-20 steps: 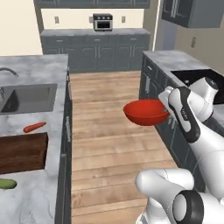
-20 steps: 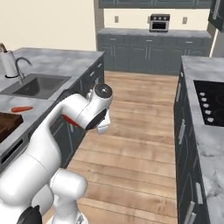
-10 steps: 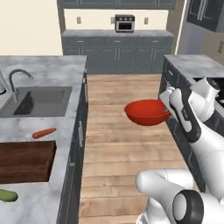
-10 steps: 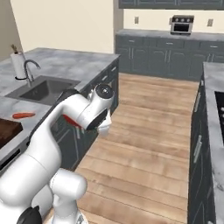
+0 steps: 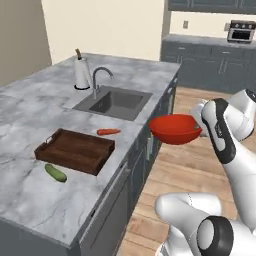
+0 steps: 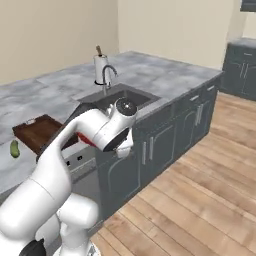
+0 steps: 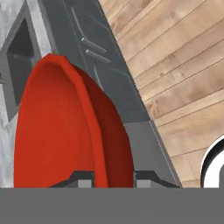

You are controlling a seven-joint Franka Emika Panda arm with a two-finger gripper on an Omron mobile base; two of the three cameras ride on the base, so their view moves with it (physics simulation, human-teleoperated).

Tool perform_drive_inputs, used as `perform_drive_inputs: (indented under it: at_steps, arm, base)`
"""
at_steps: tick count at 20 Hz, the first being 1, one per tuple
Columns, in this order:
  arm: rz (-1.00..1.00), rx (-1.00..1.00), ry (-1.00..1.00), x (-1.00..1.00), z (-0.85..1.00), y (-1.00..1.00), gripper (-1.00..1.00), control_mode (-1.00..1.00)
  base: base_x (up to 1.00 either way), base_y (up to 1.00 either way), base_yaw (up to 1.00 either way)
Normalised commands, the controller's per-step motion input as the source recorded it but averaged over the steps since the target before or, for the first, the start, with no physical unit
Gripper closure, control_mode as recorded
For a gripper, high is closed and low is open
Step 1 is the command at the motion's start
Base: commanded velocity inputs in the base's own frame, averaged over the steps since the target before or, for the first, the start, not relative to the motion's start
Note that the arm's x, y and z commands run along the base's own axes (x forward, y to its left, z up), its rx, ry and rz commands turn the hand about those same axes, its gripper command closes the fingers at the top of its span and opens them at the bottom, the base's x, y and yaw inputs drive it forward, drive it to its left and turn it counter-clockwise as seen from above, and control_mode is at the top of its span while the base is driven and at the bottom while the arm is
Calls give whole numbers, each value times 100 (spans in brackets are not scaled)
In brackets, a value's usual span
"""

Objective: Place the two vegetables and bowl onto the tray for setting up a vegetable dip station.

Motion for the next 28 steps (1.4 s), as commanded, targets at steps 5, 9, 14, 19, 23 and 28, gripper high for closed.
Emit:
perform_drive_inputs:
  at_steps: [5,9,14,19,23,28]
  arm:
    - [0,0,0,0,0,0,100,100]
    - [0,0,0,0,0,0,100,100]
    - [0,0,0,0,0,0,100,100]
    - [0,0,0,0,0,0,100,100]
    - [0,0,0,0,0,0,100,100]
    - [0,0,0,0,0,0,100,100]
  base:
    - [12,-18,73]
    - [21,-21,62]
    - [10,-23,62]
    - [-1,-23,68]
    - [-1,-32,55]
    - [-16,-52,33]
